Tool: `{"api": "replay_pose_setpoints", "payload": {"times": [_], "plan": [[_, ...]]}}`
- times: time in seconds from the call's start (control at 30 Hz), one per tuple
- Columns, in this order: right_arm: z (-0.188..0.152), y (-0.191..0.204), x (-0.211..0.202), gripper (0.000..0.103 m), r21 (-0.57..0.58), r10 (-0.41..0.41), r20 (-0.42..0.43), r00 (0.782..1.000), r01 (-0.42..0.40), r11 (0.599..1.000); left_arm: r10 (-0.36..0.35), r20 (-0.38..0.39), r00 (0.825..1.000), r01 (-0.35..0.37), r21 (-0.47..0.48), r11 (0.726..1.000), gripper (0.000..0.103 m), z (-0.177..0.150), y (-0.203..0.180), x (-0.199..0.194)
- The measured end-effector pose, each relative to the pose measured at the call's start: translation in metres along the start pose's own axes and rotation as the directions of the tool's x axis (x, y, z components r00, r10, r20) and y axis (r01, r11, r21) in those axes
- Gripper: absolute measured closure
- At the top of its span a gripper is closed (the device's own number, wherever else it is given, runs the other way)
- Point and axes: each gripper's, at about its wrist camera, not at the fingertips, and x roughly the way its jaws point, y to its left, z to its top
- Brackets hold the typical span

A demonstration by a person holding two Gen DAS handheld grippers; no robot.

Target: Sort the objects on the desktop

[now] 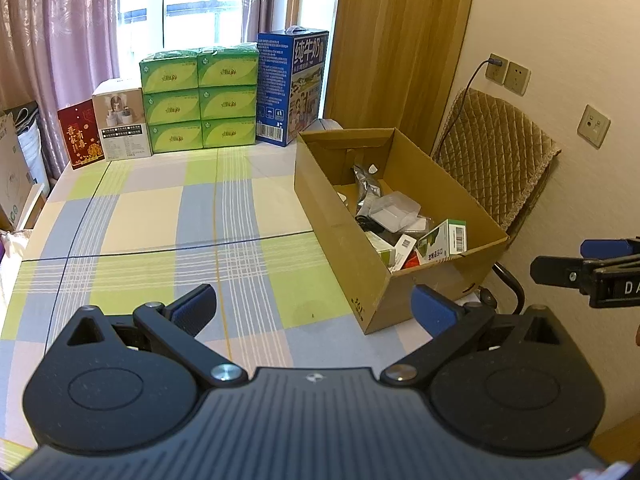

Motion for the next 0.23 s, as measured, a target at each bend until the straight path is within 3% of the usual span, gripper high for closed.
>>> {"api": "replay_pose_setpoints", "payload": {"times": [0.23], "plan": [[-0.0026,0.0006,0.0009,0.002,0.0,0.001,-0.002,1.0,-0.001,1.0,-0.016,0.034,0.999,0.016,-0.016,1.0,0.001,-0.0021,0.0034,-0.0043]]}}
